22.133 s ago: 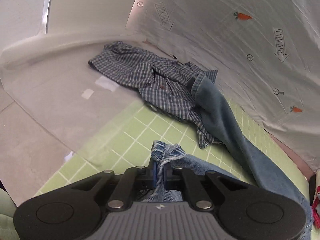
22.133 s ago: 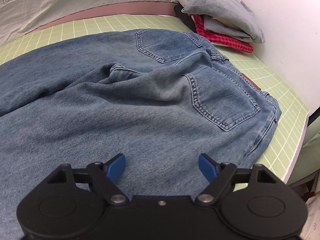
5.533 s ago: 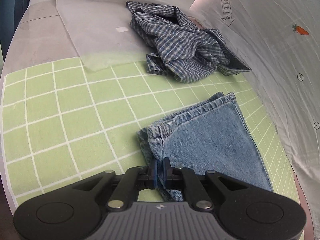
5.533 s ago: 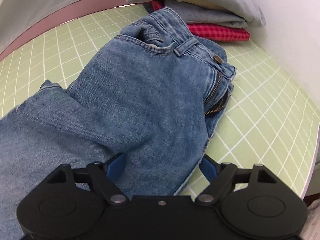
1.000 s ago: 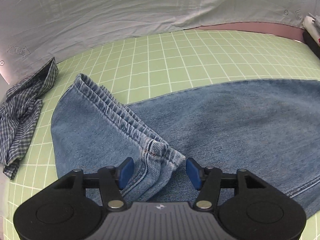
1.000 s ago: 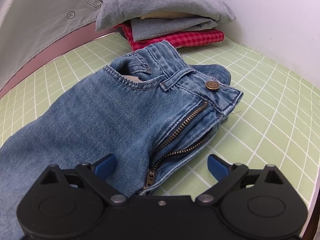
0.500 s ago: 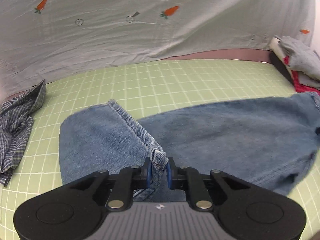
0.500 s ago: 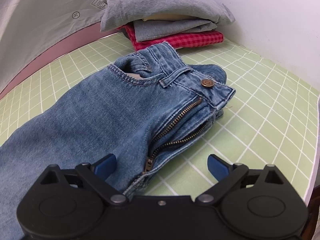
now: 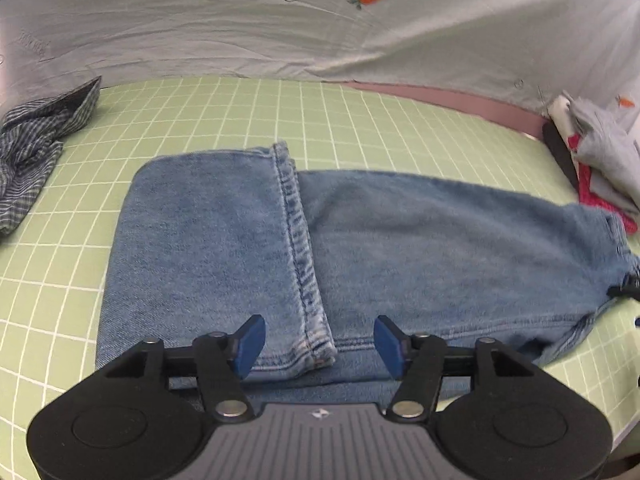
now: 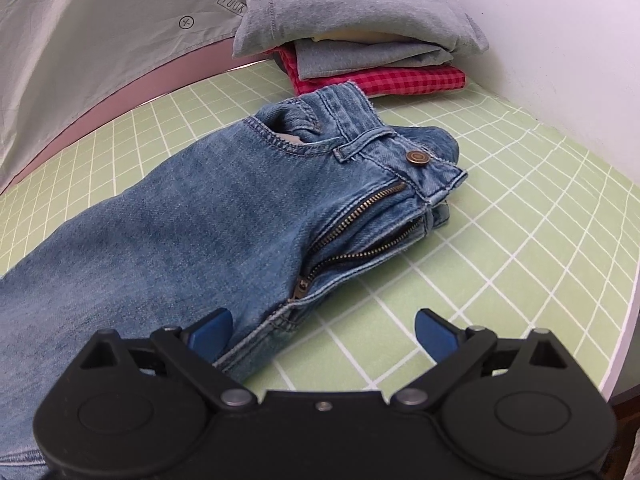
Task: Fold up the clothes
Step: 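Grasp the jeans waistband by the button with the right tool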
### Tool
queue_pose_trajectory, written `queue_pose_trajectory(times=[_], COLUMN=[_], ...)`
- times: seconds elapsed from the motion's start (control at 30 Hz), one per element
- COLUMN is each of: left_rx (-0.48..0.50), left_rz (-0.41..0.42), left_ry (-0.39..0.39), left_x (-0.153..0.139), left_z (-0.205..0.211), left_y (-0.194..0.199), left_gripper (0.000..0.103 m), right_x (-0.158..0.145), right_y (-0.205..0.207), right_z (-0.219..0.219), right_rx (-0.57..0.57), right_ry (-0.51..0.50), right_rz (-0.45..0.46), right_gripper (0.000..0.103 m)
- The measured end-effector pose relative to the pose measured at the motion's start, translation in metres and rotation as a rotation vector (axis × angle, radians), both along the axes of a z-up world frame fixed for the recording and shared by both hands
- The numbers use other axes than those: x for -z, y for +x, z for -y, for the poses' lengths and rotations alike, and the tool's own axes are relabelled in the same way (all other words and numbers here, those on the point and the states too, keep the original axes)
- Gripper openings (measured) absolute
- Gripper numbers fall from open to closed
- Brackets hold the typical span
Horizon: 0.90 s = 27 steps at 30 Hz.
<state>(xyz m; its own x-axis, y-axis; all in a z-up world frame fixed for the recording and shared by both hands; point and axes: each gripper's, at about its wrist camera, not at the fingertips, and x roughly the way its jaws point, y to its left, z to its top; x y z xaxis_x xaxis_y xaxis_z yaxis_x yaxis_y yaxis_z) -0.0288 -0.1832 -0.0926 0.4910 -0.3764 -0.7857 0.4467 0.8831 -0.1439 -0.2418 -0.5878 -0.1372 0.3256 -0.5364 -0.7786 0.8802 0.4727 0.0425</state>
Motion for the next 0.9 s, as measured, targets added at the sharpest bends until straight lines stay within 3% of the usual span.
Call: queue_pose_trajectory(times=[0.07, 0.13, 0.23, 0.33, 0.53, 0.73, 0.9], left_rx=[-0.061, -0.13, -0.197, -0.232, -0.257, -0.282, -0.309], left_rz=[0.005, -0.003, -0.048, -0.095, -0.119, -0.145, -0.157], left_ry=[0.012, 0.075, 0.173, 0.155, 0.199, 0.217, 0.225], left_x=[0.0, 0.006, 0.022, 0.032, 0.045, 0.047, 0.048], left_z=[-0.002, -0.001, 0.0, -0.004, 0.008, 0.01, 0.01], left_y=[0.011, 0.023, 0.04, 0.051, 0.06, 0.066, 0.069], left_gripper=[0.068, 0.077, 0.078, 0.079, 0.088, 0.092, 0.098], right_x=[0.0, 0.0, 0.002, 0.005, 0.012, 0.02, 0.02], right_y=[-0.005, -0.009, -0.015, -0.02, -0.028, -0.023, -0.01], right_z=[0.004, 0.01, 0.023, 0.038, 0.076, 0.11, 0.112], right_rx=[0.023, 0.052, 0.097, 0.146, 0.224, 0.298, 0.261], right_ry=[0.014, 0.032, 0.067, 0.085, 0.097, 0.106, 0.063], right_rz=[0.022, 0.05, 0.104, 0.157, 0.262, 0.258, 0.171], right_gripper=[0.099, 0.099, 0.1, 0.101, 0.102, 0.103, 0.103])
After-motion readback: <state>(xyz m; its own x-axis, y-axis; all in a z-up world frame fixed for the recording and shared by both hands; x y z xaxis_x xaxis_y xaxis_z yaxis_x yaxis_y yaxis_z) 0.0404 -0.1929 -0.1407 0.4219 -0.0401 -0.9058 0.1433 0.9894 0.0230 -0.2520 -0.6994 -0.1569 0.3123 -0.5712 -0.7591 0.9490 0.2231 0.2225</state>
